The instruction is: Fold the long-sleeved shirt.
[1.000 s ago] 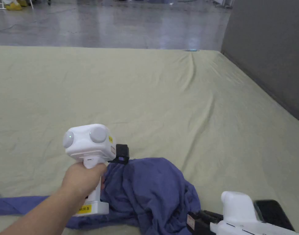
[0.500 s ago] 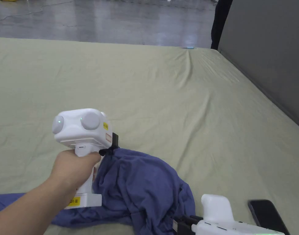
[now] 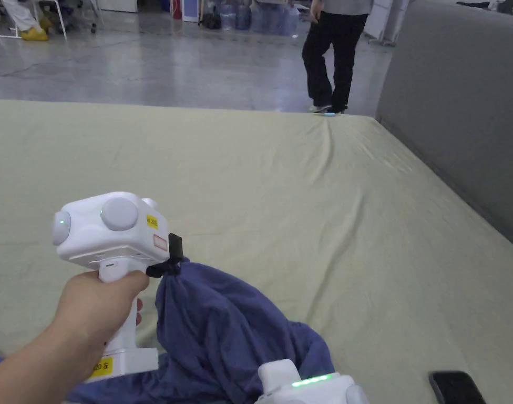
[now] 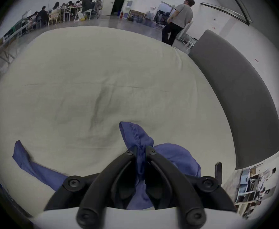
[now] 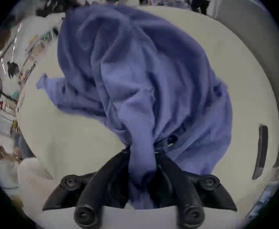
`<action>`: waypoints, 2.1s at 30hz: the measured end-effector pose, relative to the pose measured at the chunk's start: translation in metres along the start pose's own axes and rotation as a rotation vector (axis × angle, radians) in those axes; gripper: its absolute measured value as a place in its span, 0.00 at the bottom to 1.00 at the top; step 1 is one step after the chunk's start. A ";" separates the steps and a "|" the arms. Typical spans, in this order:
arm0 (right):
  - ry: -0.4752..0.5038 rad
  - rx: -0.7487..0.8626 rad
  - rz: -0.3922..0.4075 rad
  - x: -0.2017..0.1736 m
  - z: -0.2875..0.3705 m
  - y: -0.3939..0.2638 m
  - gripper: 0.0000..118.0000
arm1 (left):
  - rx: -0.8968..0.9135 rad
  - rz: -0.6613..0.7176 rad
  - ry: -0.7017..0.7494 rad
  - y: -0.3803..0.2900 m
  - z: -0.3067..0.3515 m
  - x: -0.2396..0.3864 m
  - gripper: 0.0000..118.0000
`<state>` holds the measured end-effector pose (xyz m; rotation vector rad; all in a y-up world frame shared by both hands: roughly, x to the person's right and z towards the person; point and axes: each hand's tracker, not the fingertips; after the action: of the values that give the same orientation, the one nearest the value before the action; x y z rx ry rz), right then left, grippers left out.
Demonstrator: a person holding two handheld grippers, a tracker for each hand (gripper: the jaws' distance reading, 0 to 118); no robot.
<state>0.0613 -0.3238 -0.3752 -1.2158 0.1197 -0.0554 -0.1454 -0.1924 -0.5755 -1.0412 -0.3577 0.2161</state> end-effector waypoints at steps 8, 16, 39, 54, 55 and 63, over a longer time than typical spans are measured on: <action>-0.001 0.326 -0.039 0.076 0.166 0.034 0.06 | 0.094 0.122 -0.079 0.041 0.107 -0.038 0.00; -0.180 0.629 0.197 0.067 0.342 0.215 0.06 | 0.346 0.094 -0.121 0.143 0.241 0.003 0.00; -0.341 0.569 0.184 0.069 0.291 0.387 0.06 | 0.444 0.128 -0.040 0.255 0.191 0.008 0.00; -0.100 0.062 0.204 0.099 0.017 0.076 0.06 | -0.107 0.194 0.057 -0.082 -0.007 -0.102 0.00; -0.090 0.067 0.219 0.097 0.023 0.065 0.06 | -0.103 0.187 0.053 -0.092 0.003 -0.104 0.00; -0.118 0.014 0.412 0.067 0.042 0.001 0.06 | -0.169 0.124 0.071 -0.157 0.037 -0.113 0.00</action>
<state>0.1326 -0.2915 -0.3660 -1.1575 0.2632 0.3733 -0.2626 -0.2782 -0.4431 -1.2364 -0.2501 0.2628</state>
